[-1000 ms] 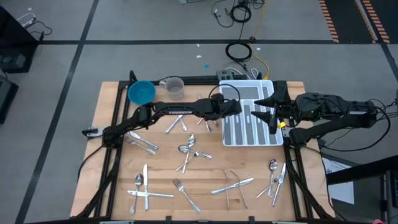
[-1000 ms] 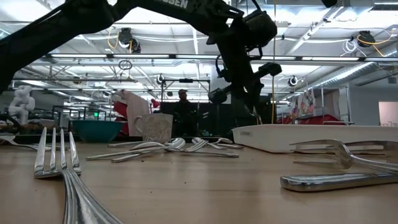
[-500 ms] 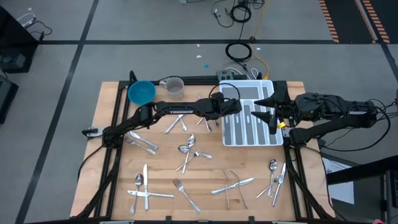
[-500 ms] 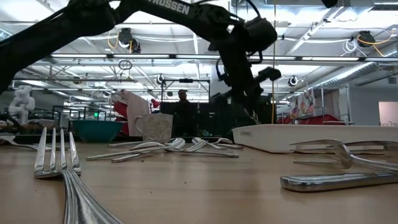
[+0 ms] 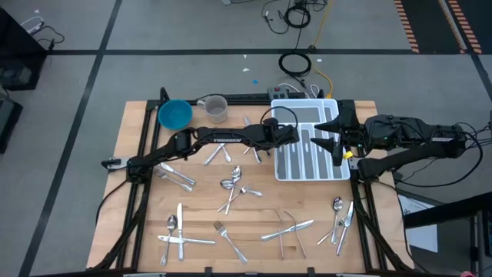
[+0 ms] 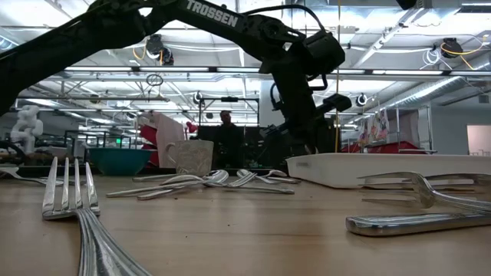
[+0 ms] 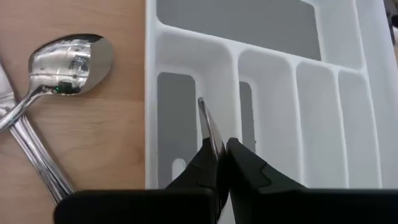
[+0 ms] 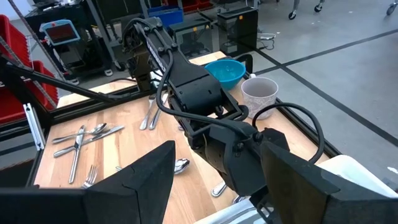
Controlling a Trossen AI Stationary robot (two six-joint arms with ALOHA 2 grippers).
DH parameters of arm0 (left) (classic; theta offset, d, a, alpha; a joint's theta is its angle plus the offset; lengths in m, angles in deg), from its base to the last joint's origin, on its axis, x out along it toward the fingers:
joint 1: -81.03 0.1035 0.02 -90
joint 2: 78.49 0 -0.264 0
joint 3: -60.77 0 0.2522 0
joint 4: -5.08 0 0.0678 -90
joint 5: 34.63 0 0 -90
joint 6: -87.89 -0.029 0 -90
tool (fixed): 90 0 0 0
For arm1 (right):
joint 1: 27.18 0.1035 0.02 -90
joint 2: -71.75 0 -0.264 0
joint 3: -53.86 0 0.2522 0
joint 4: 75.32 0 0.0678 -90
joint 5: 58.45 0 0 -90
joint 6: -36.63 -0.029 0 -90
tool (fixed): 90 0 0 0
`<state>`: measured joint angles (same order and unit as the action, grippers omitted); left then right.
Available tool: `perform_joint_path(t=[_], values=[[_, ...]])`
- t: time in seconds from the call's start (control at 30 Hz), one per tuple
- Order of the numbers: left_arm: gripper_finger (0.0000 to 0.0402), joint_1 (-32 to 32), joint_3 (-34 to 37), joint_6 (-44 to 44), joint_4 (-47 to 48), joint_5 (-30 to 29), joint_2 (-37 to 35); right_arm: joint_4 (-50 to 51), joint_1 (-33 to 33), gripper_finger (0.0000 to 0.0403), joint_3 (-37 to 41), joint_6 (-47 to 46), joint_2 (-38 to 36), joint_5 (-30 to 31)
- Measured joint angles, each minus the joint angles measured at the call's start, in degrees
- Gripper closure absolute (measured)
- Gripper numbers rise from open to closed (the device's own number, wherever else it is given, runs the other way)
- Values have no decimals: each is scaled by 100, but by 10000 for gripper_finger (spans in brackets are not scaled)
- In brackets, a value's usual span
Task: Sort silverware
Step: Put the spoon in the silverware tray
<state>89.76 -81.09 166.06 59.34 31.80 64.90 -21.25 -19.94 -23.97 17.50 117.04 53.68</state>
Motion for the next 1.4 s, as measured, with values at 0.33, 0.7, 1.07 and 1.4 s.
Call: perform_joint_path(t=[0.33, 0.7, 1.07, 1.4], values=[[322, 2, 4, -713, -90, 42, 0, 5, -1, 172, 0, 61, 0, -277], [313, 98, 4, -1617, -510, 477, -45, 31, 0, 172, 0, 78, -2, -302], [313, -42, 2, -4191, 24, 1154, -1346, 271, 0, 172, 0, 174, -55, -302], [313, -427, -4, -5699, 1578, 817, -3367, 313, -4, 172, -2, 229, 13, -63]])
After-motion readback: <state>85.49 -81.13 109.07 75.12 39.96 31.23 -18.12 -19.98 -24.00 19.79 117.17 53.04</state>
